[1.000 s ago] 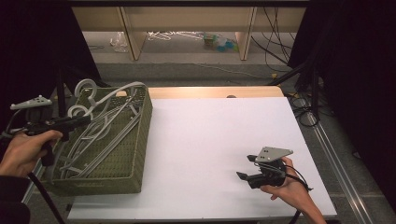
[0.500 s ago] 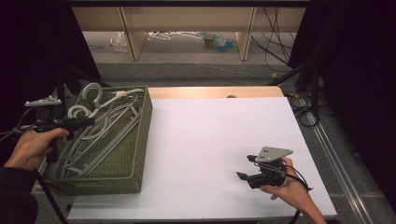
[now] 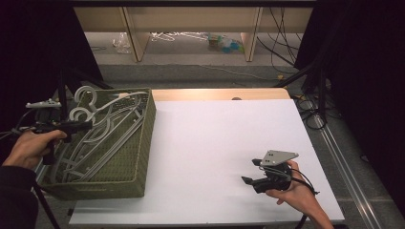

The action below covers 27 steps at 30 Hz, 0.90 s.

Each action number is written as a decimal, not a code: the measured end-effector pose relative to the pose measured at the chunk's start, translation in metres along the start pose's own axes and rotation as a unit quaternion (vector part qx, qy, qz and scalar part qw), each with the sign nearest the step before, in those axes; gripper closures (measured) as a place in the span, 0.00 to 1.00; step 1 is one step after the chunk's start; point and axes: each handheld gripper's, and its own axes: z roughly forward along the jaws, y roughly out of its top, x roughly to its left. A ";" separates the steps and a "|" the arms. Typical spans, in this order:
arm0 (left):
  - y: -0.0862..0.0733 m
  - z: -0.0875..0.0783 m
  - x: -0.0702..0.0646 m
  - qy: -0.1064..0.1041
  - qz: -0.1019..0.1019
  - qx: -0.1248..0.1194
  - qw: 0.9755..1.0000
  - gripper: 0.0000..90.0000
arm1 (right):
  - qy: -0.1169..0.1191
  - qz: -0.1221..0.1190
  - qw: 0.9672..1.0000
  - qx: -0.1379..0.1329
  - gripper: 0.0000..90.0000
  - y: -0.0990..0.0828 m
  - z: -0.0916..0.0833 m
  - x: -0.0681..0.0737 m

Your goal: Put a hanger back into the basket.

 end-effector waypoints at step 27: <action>-0.024 0.029 0.018 0.089 -0.004 0.069 0.994 0.75 | -0.002 0.000 1.000 -0.002 0.32 0.000 -0.001 -0.001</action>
